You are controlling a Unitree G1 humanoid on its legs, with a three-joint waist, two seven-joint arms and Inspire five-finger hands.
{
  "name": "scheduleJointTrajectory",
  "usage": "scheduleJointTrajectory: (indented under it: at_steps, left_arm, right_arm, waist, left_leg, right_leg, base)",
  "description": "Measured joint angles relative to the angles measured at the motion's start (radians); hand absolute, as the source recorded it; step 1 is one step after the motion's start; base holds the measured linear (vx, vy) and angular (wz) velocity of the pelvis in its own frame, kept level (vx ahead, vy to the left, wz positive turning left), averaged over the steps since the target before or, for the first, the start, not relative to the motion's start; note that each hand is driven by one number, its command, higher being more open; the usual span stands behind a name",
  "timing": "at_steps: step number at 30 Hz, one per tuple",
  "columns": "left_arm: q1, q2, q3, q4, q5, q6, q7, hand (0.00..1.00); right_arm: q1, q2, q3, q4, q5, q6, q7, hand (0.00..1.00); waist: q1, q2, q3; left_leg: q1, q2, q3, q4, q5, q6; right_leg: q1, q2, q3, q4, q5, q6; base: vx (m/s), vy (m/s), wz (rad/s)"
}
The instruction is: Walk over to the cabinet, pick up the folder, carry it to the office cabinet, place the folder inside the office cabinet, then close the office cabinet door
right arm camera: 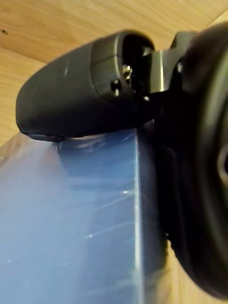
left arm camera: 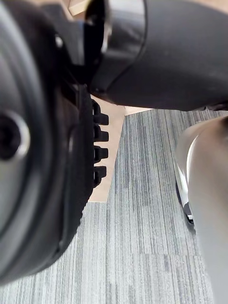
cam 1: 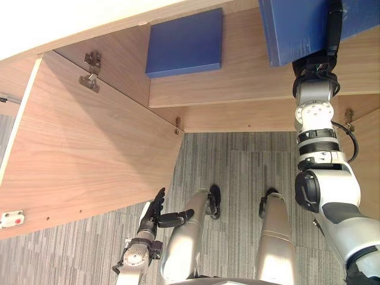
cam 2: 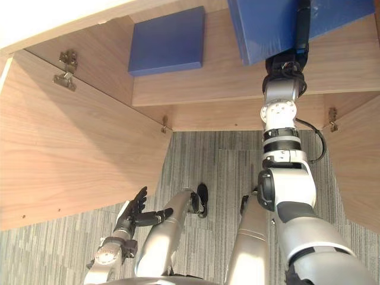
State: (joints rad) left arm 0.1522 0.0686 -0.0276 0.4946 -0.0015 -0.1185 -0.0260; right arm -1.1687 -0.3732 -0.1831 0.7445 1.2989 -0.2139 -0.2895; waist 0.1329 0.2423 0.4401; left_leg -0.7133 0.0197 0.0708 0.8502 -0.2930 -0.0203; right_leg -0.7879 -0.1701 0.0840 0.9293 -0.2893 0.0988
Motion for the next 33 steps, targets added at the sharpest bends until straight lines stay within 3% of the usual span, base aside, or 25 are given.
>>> scheduleJointTrajectory:
  at_steps: [3, 4, 10, 15, 25, 33]
  left_arm:
    - [0.0, -0.007, -0.027, -0.001, -0.012, 0.012, 0.025, 1.0]
    - [0.0, -0.012, -0.029, -0.001, -0.012, 0.012, 0.033, 1.0]
    - [0.0, -0.036, -0.04, 0.002, -0.011, 0.022, 0.065, 1.0]
    - [0.001, -0.051, -0.041, 0.013, -0.009, 0.029, 0.087, 1.0]
    - [0.001, -0.062, -0.047, 0.019, -0.005, 0.043, 0.112, 1.0]
    - [0.001, -0.062, -0.049, 0.022, -0.003, 0.043, 0.124, 1.0]
  right_arm:
    - [-0.05, -0.024, 0.0, 0.011, 0.0, -0.01, -0.013, 0.0]
    - [-0.065, -0.029, 0.001, 0.011, 0.0, -0.014, -0.021, 1.0]
    - [-0.088, -0.051, 0.011, 0.049, -0.016, -0.032, -0.073, 1.0]
    - [-0.126, -0.102, 0.166, 0.15, -0.124, 0.054, -0.089, 1.0]
    - [-0.158, -0.103, 0.243, 0.244, -0.119, 0.069, -0.107, 1.0]
    - [-0.141, -0.136, 0.382, 0.381, -0.285, 0.178, -0.115, 1.0]
  waist:
    - [0.012, 0.006, -0.002]
    - [0.016, 0.007, -0.003]
    - [0.021, 0.018, -0.008]
    - [0.02, 0.022, -0.01]
    - [0.02, 0.026, -0.013]
    - [0.015, 0.027, -0.014]
  left_leg:
    - [0.008, -0.012, 0.0, -0.009, 0.0, 0.0]
    - [0.008, -0.013, 0.0, -0.009, 0.0, 0.0]
    - [0.016, -0.026, -0.012, -0.027, 0.006, 0.007]
    - [0.036, -0.028, -0.011, -0.05, 0.008, 0.008]
    - [0.064, -0.038, -0.023, -0.087, 0.017, 0.006]
    - [0.069, -0.043, -0.012, -0.096, 0.018, 0.007]
  right_leg:
    - [0.005, -0.014, -0.002, 0.006, -0.012, 0.001]
    - [0.007, -0.016, -0.004, 0.007, -0.014, 0.001]
    - [0.025, -0.036, -0.024, -0.003, -0.021, 0.0]
    - [0.042, -0.039, -0.028, -0.021, -0.021, 0.0]
    - [0.071, -0.051, -0.045, -0.042, -0.025, -0.002]
    - [0.071, -0.056, -0.037, -0.05, -0.026, 0.0]
  base:
    - [0.06, 0.002, 0.12]
    - [0.05, 0.0, 0.11]
    - [0.04, -0.005, 0.12]
    - [0.05, 0.002, 0.01]
    - [0.05, -0.007, 0.05]
    - [0.02, 0.004, -0.01]
